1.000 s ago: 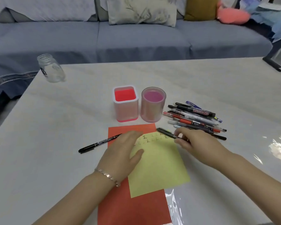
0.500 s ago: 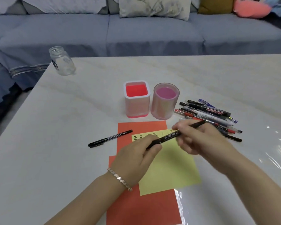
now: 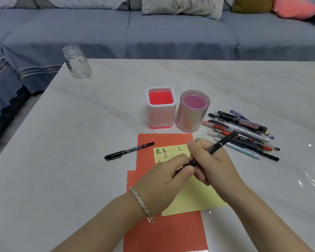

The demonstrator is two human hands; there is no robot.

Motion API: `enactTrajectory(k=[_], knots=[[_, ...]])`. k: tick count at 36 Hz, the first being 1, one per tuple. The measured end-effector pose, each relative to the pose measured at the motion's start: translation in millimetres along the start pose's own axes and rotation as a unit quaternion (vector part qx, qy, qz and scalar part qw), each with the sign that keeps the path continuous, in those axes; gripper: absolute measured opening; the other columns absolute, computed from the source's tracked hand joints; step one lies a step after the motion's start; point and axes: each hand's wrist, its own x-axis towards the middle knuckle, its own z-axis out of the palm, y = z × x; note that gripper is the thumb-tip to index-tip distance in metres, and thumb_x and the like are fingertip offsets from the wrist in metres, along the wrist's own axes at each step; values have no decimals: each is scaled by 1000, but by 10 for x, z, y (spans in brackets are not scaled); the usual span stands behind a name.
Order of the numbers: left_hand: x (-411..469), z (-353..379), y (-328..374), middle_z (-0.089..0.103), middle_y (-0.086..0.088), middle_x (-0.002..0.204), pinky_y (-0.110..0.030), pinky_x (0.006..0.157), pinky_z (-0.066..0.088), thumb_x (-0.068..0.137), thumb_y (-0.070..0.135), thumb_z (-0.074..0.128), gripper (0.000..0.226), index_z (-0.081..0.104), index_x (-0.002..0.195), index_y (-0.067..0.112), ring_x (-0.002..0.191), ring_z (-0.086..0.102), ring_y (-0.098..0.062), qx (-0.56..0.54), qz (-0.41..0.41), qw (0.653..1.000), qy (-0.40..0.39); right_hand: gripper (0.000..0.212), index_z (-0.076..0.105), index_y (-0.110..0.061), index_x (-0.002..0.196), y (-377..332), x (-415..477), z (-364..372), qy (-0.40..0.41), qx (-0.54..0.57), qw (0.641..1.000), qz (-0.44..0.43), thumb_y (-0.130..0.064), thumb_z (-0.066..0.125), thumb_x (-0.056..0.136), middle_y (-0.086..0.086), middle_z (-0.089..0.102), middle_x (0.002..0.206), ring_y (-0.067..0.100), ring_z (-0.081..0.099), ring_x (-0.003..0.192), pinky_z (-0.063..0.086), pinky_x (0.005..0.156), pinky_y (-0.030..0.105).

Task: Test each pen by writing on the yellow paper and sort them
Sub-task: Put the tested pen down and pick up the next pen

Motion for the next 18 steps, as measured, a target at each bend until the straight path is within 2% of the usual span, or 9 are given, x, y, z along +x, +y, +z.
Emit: enactTrajectory(k=[2,5,7,10,12,13,16,17,18], knots=[[1,-45,23,46,19,47,-16,47,28,89,35,40,19,53,75,38,44,32,-2,-33,-20,998,-41,39,40,-4,60,-5,-10,-29,-17,3,1000,-13,-31,54,86,-2,37,32,10,29,31,28,38,17],[-18,-120,-25,44,14,52,-22,50,29,94,40,34,13,46,88,37,48,34,-5,104,-39,993,-46,41,40,-5,60,41,-7,-46,21,12,999,-26,-30,58,87,-1,40,33,10,31,31,30,39,16],[-65,-182,-163,40,8,55,-25,52,28,97,33,33,6,38,95,32,50,34,-8,183,-93,979,4,37,39,-7,60,104,17,-88,84,20,996,-24,-25,50,90,0,39,33,10,31,31,29,38,15],[-147,-259,-489,44,3,77,-20,55,29,97,20,33,7,38,94,17,63,41,-9,239,-157,953,102,36,40,-7,60,213,39,-171,142,1,990,-11,-18,46,94,-1,39,33,10,32,31,29,38,16],[-209,-306,-724,45,0,90,-20,68,32,96,11,36,10,45,93,12,81,46,-15,309,-151,929,135,33,47,-6,63,295,34,-204,157,-12,988,7,-16,46,95,-2,40,33,10,33,32,30,38,16],[-227,-328,-860,47,-3,90,-24,72,38,94,8,38,14,51,91,9,83,49,-20,355,-130,914,149,31,51,-7,66,335,31,-212,161,-17,987,14,-15,46,95,-2,41,34,10,34,32,31,38,16],[-254,-371,-1054,56,-12,80,-35,60,52,82,13,46,20,62,83,1,78,47,-22,433,-85,876,195,26,58,-8,71,440,27,-212,169,-24,985,29,-11,46,93,-1,42,36,10,36,35,32,40,15],[-246,-373,-1086,58,-15,82,-37,60,52,78,9,57,14,64,86,0,79,47,-23,449,-83,866,204,25,59,-8,72,466,27,-208,171,-23,985,31,-9,46,93,-1,43,37,10,36,36,33,40,15],[-229,-364,-1078,59,-17,86,-40,63,52,70,5,70,23,64,91,-1,81,48,-27,457,-81,861,207,25,60,-9,73,489,28,-202,171,-20,984,31,-8,45,92,-2,43,38,10,37,37,33,41,15]])
